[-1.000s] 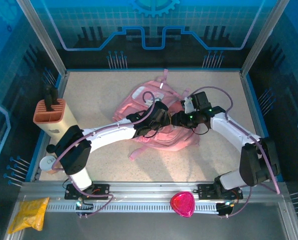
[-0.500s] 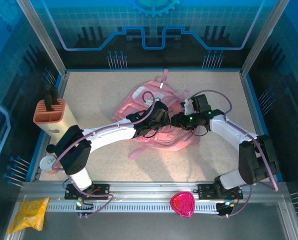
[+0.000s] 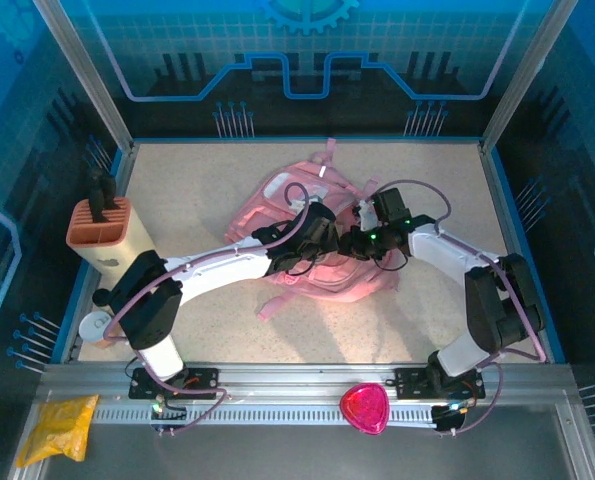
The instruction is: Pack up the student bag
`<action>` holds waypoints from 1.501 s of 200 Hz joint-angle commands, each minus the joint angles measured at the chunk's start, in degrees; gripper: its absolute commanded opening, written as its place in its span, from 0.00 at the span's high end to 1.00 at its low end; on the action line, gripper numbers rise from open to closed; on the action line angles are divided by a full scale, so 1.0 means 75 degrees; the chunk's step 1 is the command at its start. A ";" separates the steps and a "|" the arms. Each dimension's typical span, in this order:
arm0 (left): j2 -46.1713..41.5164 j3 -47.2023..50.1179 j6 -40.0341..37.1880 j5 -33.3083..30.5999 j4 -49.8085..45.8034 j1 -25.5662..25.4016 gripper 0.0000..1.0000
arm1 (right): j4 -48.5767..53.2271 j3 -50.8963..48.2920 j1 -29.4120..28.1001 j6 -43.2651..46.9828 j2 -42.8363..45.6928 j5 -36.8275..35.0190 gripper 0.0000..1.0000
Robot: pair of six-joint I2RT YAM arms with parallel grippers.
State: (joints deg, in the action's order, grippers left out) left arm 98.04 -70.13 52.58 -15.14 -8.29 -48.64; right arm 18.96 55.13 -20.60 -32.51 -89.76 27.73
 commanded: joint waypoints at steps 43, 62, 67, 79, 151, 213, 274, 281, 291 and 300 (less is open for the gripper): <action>-0.0148 0.0064 0.0075 0.0189 0.0705 -0.0001 0.99 | -0.0747 -0.0166 0.0106 -0.0216 0.0090 0.0538 0.88; -0.0088 0.0025 0.0074 0.0402 0.0655 0.0030 0.92 | -0.0231 -0.0318 0.0125 0.0119 0.0646 0.0006 0.84; -0.0088 0.0033 0.0039 0.0527 0.0700 0.0050 0.89 | -0.0057 -0.0347 0.0133 0.0225 0.0840 -0.0186 0.83; -0.0171 0.0098 -0.0088 0.0857 0.0850 0.0050 0.79 | 0.0338 -0.0418 0.0145 0.0415 0.1219 -0.0591 0.78; -0.1764 0.2630 0.0392 0.1318 0.2242 0.0370 0.37 | 0.1839 -0.0879 -0.0196 0.0912 0.2838 -0.1951 0.63; -0.1397 0.3253 0.1276 0.1251 0.2447 0.0919 0.31 | 0.2029 -0.1023 -0.1744 0.0493 0.3109 -0.3109 0.52; -0.0478 0.2964 0.1756 0.1293 0.2970 0.0925 0.44 | 0.1585 -0.1012 -0.2924 -0.0200 0.2699 -0.4037 0.40; -0.0454 0.2958 0.1807 0.1259 0.3059 0.0897 0.47 | 0.1509 -0.1012 -0.2984 -0.0254 0.2660 -0.4116 0.40; -0.0407 0.2913 0.1837 0.1227 0.3149 0.0838 0.51 | 0.1426 -0.1011 -0.3035 -0.0394 0.2611 -0.4205 0.41; -0.0359 0.2814 0.1816 0.1266 0.3091 0.0795 0.52 | 0.1375 -0.0990 -0.3121 -0.0493 0.2574 -0.4257 0.41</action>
State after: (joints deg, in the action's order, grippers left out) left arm 93.27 -46.92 65.08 -5.28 13.06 -41.85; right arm 31.07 47.66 -42.48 -32.91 -69.58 -0.60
